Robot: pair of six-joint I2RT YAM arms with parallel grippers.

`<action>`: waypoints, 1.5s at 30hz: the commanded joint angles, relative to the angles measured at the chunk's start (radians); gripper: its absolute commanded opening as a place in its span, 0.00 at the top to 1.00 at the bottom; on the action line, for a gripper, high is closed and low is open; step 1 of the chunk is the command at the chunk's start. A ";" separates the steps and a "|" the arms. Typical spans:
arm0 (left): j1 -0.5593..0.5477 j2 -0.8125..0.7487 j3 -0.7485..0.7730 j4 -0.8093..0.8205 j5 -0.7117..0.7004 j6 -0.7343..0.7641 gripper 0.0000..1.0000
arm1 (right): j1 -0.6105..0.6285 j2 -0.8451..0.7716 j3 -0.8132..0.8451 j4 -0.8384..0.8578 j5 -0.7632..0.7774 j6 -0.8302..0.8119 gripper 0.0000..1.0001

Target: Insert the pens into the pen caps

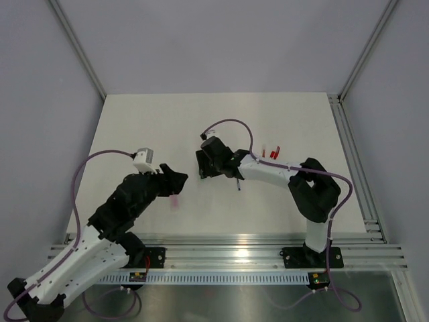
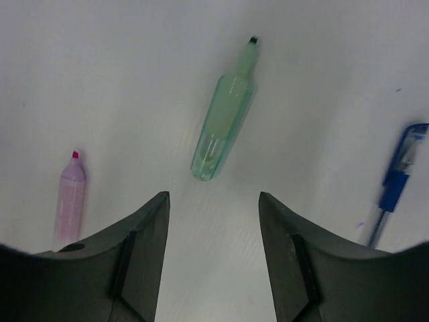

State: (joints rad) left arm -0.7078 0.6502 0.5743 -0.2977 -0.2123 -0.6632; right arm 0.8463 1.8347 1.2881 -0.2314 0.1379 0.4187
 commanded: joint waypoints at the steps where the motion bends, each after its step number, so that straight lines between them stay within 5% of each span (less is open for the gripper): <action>1: 0.001 -0.183 0.076 -0.165 -0.010 0.056 0.34 | 0.034 0.079 0.088 -0.074 0.059 0.020 0.36; 11: 0.001 -0.373 0.173 -0.405 -0.120 0.201 0.29 | 0.099 0.270 0.226 -0.164 0.178 0.104 0.37; 25: 0.010 -0.382 0.160 -0.382 -0.018 0.238 0.28 | 0.117 0.348 0.214 -0.166 0.272 0.215 0.71; 28: 0.019 -0.373 0.160 -0.377 -0.001 0.243 0.27 | 0.117 0.310 0.195 -0.152 0.289 0.206 0.83; 35: 0.024 -0.357 0.159 -0.373 0.019 0.226 0.27 | 0.117 -0.028 0.105 -0.181 0.224 0.120 0.87; 40: 0.024 -0.366 0.125 -0.327 0.076 0.150 0.28 | 0.119 -0.273 -0.028 -0.233 -0.091 0.117 0.87; 45: 0.024 -0.348 0.038 -0.221 0.200 0.094 0.28 | 0.119 -0.423 -0.119 -0.246 -0.210 0.147 0.87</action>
State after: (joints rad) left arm -0.6876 0.2852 0.6598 -0.6319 -0.1242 -0.5205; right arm 0.9565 1.4631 1.2266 -0.4393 0.0723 0.5568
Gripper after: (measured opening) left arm 0.722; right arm 0.281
